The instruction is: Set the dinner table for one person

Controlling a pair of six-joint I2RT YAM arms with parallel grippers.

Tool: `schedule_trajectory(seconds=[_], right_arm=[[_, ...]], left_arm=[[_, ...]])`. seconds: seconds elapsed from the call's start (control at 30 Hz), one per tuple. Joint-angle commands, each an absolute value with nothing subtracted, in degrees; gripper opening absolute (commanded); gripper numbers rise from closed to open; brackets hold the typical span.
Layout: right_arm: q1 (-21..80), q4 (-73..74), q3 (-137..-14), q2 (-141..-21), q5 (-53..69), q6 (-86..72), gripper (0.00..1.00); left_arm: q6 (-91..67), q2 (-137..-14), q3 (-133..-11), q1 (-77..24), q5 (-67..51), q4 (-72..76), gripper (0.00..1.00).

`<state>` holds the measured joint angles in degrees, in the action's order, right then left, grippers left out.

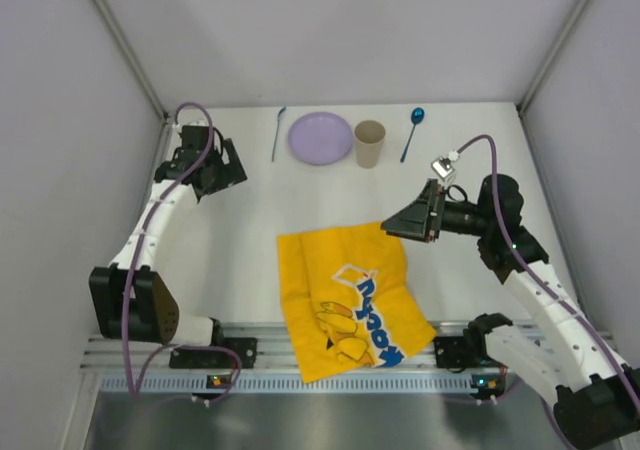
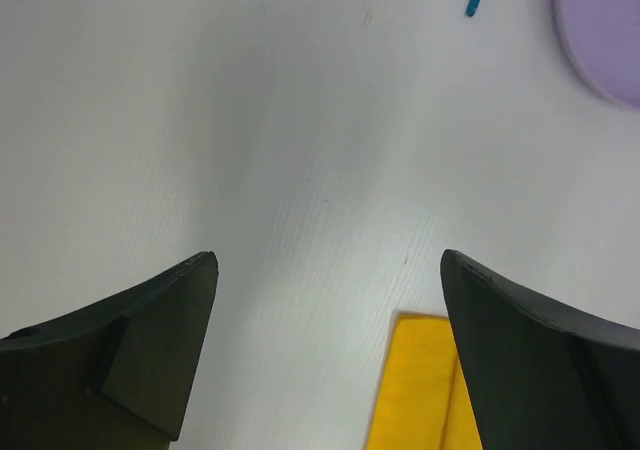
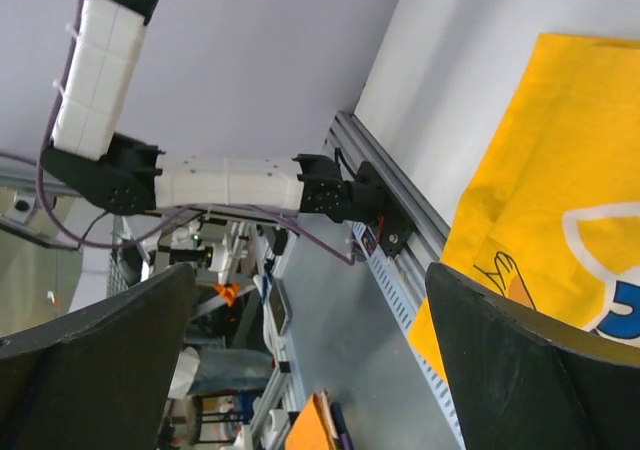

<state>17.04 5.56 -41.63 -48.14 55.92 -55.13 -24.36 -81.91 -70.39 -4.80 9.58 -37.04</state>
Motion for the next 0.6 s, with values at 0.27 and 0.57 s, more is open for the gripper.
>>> schedule_trajectory(seconds=[0.27, 0.57], right_arm=[[14.94, 17.8, -38.83, -55.44, 44.61, -45.95, 1.0], [8.8, 31.98, -50.18, -75.31, 29.38, -34.47, 1.0]], left_arm=[[-32.52, -59.06, -51.34, -5.54, -2.99, -16.1, 0.99], [-37.44, -67.06, -46.94, -11.42, -5.01, -28.74, 0.85]])
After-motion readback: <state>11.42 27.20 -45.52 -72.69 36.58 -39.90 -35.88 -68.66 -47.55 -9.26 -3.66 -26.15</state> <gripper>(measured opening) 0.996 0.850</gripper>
